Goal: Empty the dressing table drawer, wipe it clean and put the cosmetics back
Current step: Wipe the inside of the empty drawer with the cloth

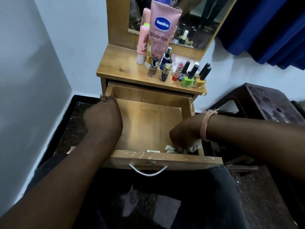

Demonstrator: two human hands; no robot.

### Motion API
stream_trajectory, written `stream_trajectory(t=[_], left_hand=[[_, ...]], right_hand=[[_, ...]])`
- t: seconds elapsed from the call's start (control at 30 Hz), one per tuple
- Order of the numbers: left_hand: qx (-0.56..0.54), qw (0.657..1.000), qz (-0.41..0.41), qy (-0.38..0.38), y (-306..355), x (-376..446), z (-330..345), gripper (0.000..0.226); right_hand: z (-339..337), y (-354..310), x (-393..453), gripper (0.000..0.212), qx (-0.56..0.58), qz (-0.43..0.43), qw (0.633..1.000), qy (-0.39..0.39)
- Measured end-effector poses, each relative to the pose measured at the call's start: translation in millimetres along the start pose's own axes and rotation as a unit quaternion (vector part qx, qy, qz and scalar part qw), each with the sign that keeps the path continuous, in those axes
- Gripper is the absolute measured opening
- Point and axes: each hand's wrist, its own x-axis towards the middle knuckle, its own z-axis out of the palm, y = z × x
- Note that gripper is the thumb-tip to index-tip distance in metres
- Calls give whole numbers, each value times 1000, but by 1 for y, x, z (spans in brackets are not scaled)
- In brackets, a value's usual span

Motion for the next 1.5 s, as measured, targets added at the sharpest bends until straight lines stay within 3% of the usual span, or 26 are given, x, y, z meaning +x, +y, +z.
stream_trajectory(t=[0.07, 0.17, 0.23, 0.4, 0.6, 0.73, 0.83, 0.97, 1.03, 1.1, 1.23, 1.4, 1.5], left_hand=[[-9, 999, -1, -31, 1, 2, -1, 47], [-13, 1000, 7, -7, 1, -1, 0, 46], [4, 1000, 6, 1, -1, -3, 0, 47], [6, 1000, 11, -10, 0, -2, 1, 53], [-15, 1000, 14, -6, -4, -4, 1, 47], [-20, 1000, 17, -5, -3, -1, 6, 44], [-27, 1000, 12, -2, -4, 0, 6, 44], [-21, 1000, 10, 8, -5, -2, 6, 47], [-19, 1000, 15, 6, -3, -2, 5, 47], [-20, 1000, 19, 4, -2, -1, 4, 46], [-43, 999, 17, 5, -3, -3, 2, 42], [-21, 999, 26, 5, -4, -4, 4, 47], [-48, 998, 38, 1, -6, -4, 3, 36]], right_hand=[[1, -6, 0, 20, 11, 4, 1000, -25], [-2, 15, 11, 30, -66, 12, 988, 136], [4, 21, 15, 32, -106, -4, 978, 178], [26, -7, 17, 23, -140, -41, 988, 59], [30, -2, 49, 27, -82, 5, 987, 137], [34, 10, 52, 40, -159, 14, 984, 85], [36, 15, 75, 22, -173, 36, 980, 95], [19, 0, 47, 43, -153, 23, 986, 59], [20, 0, 49, 38, -174, 32, 983, 42], [15, 0, 48, 35, -121, 57, 988, 73], [9, 8, 33, 40, -159, 118, 958, 208], [37, -26, -1, 25, -7, 99, 978, 186], [24, -9, -38, 20, 130, 83, 949, 276]])
